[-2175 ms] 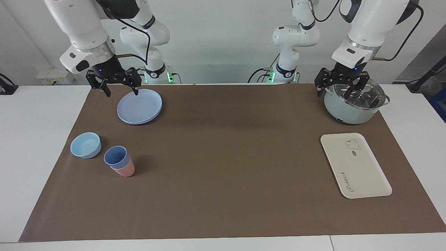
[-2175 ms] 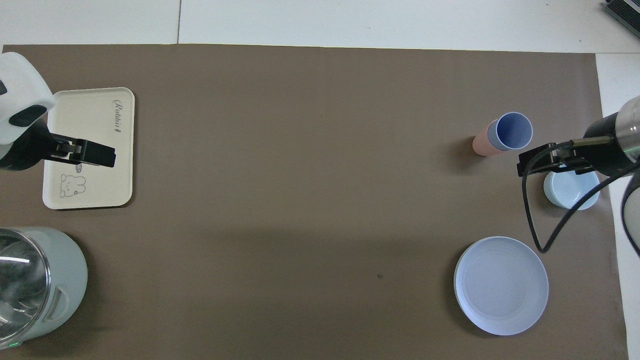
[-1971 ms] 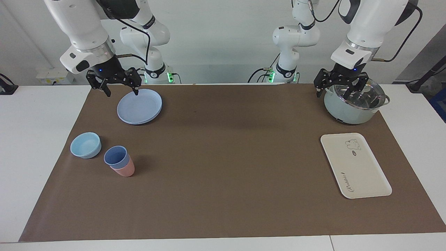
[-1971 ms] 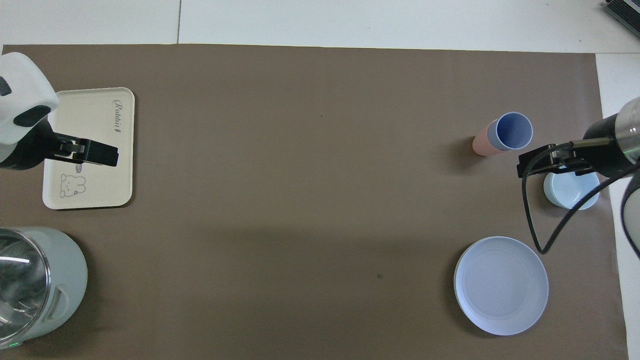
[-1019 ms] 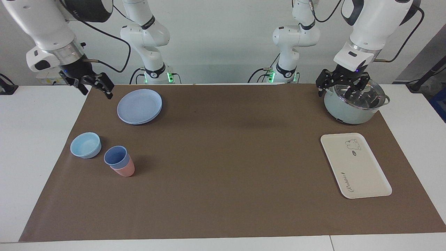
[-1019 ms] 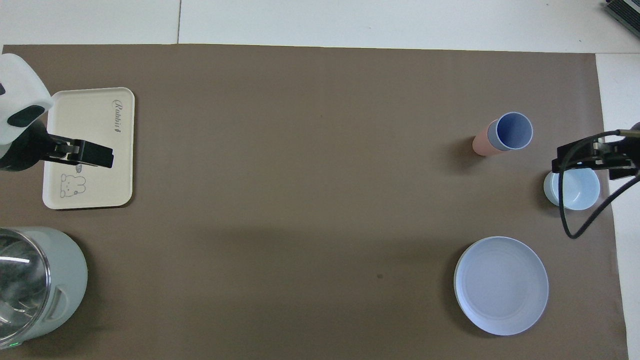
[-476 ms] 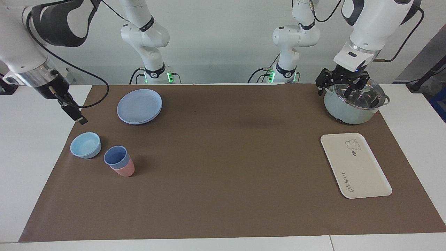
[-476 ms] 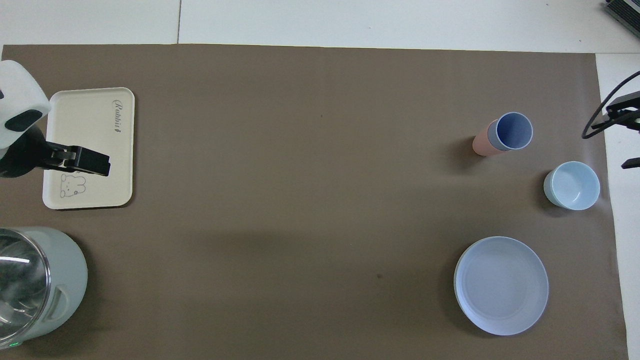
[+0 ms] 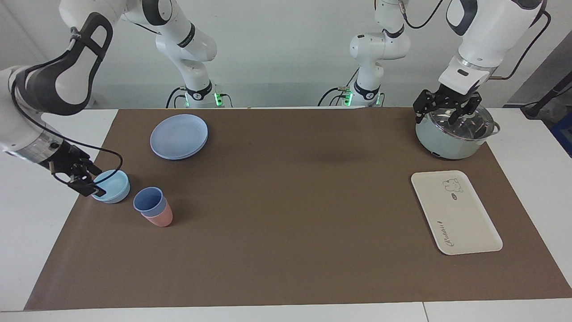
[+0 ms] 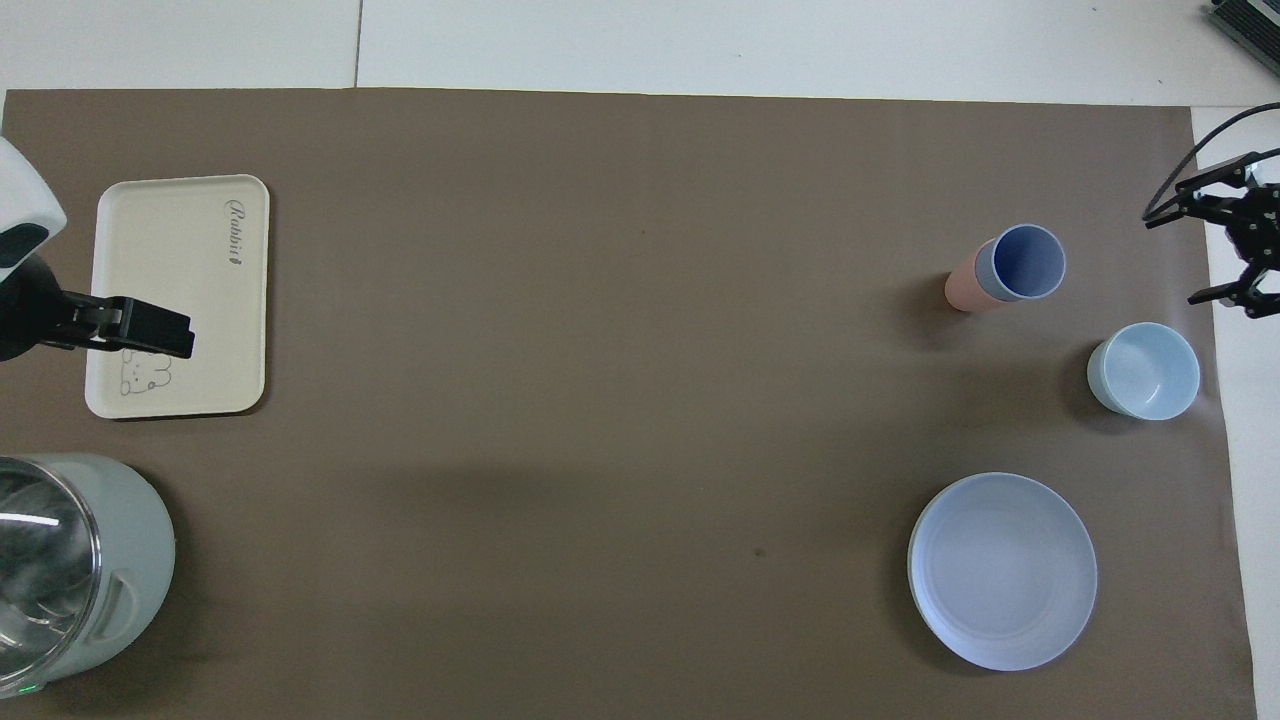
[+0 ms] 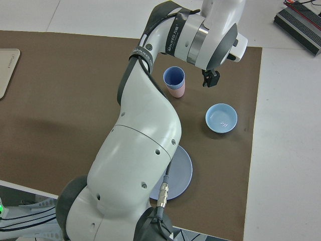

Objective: Place cup on tray
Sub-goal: 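Move the open right gripper over the nested pink and blue cups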

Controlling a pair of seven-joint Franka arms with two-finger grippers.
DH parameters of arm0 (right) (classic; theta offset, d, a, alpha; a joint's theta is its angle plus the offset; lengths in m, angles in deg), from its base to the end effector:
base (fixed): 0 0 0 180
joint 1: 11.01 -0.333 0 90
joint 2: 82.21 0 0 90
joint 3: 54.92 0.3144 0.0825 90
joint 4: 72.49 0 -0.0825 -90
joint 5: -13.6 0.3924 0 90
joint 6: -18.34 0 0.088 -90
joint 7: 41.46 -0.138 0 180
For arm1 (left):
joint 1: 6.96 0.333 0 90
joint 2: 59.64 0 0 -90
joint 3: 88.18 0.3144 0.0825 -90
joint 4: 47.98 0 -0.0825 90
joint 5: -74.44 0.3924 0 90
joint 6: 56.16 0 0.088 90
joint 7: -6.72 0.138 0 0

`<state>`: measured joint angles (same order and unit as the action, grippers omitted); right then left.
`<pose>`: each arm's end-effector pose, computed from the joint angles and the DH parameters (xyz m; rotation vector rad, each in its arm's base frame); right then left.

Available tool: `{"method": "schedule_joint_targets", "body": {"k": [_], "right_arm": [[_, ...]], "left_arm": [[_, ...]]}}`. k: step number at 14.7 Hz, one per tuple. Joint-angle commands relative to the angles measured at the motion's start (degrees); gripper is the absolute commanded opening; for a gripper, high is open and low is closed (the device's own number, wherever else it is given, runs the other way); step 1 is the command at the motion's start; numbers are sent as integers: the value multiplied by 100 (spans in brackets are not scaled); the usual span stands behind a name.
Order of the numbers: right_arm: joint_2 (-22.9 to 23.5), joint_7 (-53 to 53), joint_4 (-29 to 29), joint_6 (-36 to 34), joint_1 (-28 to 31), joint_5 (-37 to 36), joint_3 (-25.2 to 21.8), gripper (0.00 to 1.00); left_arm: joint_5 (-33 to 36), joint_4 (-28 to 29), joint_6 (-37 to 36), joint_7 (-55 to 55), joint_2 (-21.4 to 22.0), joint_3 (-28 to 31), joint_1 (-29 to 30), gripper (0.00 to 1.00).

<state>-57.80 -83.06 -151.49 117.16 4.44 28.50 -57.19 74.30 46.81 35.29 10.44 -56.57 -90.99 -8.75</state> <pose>0.6618 -0.1740 0.4335 -2.5012 1.5041 0.1863 0.5458 -0.0449 0.5836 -3.1331 0.2277 0.0075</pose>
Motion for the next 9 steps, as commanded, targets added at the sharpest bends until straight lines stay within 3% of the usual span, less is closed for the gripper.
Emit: {"method": "schedule_joint_targets", "body": {"k": [1, 3, 7, 9], "right_arm": [[772, -217, 612, 24, 265, 459, 70, 92], [1326, -217, 858, 68, 389, 776, 87, 92], [1689, -462, 842, 348, 283, 1039, 140, 92], [1646, -638, 720, 516, 153, 1278, 140, 92]], "left_arm": [[111, -145, -171, 391, 19, -18, 196, 100], [242, -495, -276, 427, -288, -26, 214, 100], [225, -418, -268, 515, -290, -26, 152, 100], [216, -365, -311, 498, -255, -26, 143, 100]]}}
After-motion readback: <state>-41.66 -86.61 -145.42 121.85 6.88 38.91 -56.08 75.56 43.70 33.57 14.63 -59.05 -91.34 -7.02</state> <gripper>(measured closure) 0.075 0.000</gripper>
